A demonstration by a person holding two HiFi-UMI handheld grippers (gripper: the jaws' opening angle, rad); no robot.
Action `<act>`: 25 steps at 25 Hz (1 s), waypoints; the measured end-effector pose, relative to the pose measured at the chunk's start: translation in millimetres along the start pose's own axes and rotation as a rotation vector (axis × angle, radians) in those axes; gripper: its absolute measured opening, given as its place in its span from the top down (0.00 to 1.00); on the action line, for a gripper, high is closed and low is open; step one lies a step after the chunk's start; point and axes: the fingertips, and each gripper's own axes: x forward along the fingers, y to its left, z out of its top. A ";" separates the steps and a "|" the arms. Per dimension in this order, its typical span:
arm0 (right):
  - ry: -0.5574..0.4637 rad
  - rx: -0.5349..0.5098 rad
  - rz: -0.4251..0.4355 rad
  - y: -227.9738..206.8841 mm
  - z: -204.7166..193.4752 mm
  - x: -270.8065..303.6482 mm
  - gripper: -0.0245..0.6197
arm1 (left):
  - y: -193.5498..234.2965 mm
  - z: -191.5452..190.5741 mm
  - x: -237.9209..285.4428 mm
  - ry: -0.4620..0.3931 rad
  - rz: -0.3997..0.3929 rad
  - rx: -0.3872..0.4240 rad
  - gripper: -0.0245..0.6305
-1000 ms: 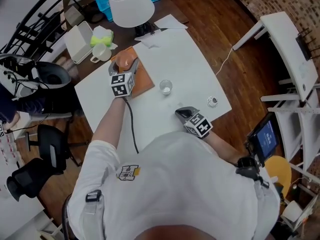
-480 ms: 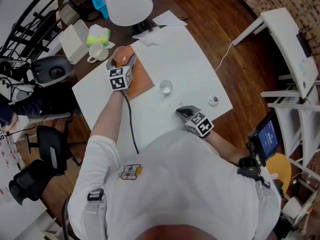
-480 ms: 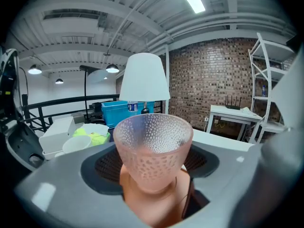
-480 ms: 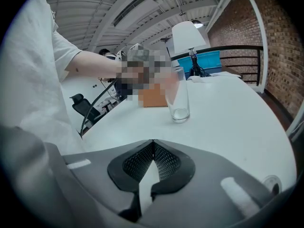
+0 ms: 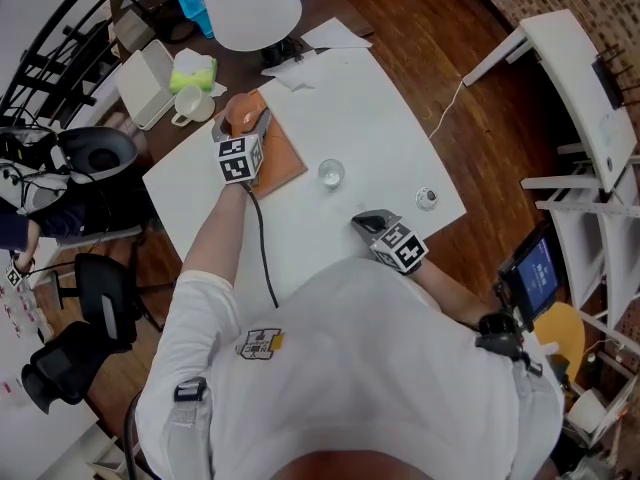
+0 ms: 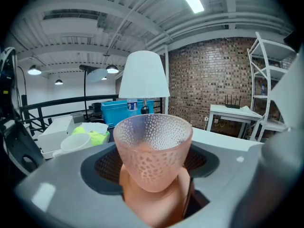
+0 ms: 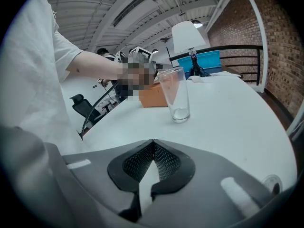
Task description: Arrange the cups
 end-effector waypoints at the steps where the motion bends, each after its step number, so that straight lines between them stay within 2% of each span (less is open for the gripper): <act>1: 0.000 0.000 0.001 -0.1 0.0 0.1 0.96 | 0.3 0.0 0.2 -0.002 0.000 0.000 0.39; 15: -0.015 0.002 0.001 -1.1 1.8 -2.8 0.96 | -1.8 3.7 -3.5 -0.023 -0.033 0.000 0.39; 17: -0.017 0.000 0.002 -1.8 2.7 -2.8 0.96 | -2.0 7.6 -6.2 -0.038 -0.038 -0.002 0.36; 25: -0.036 -0.032 0.030 1.1 8.1 -6.5 0.96 | 2.2 13.5 -40.8 -0.060 0.001 -0.006 0.34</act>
